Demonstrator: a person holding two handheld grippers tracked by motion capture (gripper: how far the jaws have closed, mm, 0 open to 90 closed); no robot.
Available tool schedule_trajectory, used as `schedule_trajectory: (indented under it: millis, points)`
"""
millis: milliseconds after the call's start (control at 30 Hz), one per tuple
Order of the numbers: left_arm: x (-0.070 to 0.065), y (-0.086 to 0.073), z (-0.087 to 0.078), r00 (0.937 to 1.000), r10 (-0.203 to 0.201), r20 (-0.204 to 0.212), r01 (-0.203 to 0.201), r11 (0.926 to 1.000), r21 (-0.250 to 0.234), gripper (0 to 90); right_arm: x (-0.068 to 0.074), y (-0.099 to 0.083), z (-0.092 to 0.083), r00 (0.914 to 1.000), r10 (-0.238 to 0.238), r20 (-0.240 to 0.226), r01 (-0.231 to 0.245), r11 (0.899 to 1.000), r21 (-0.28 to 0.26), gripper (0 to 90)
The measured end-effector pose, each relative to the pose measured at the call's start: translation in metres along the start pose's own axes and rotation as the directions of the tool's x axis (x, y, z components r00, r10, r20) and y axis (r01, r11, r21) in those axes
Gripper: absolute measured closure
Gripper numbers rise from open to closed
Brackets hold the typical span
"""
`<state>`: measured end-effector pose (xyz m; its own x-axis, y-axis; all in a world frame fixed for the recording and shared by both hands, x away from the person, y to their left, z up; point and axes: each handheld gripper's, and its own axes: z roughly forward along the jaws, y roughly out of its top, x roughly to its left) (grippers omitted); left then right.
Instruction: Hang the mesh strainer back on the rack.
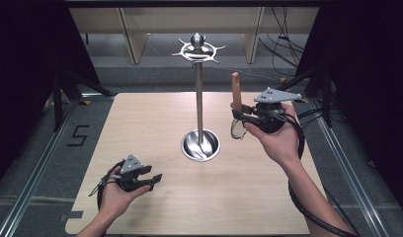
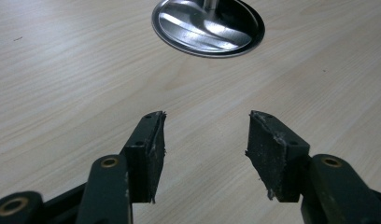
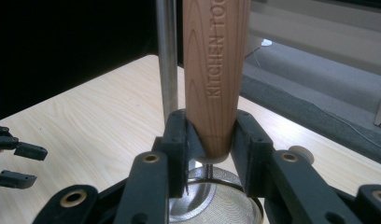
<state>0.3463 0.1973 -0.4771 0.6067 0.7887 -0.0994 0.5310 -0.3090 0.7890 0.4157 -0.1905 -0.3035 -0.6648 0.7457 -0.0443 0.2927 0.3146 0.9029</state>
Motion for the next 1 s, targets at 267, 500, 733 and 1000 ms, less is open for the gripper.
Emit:
schedule_trajectory:
  millis: [267,500,733,1000]
  points:
    - [-0.001,0.0,0.0,1.0,-0.001,0.0,0.001,1.0,-0.004,45.7,0.003,0.004,0.001,0.9996,0.027,-0.005,-0.027,1.0,0.008,69.2]
    - [0.0,0.0,0.0,1.0,0.001,0.002,-0.001,1.0,0.0,45.7,0.003,0.01,0.001,0.9999,0.007,-0.014,-0.007,1.0,0.003,69.2]
    - [-0.001,0.0,0.0,1.0,-0.002,-0.005,0.001,0.9999,-0.01,45.7,0.005,0.015,0.002,0.9999,0.002,-0.017,-0.002,1.0,-0.007,69.2]
    - [0.0,0.0,0.0,1.0,0.0,0.003,0.0,1.0,0.0,45.7,0.006,0.019,0.002,0.9999,-0.005,-0.013,0.004,1.0,-0.019,69.3]
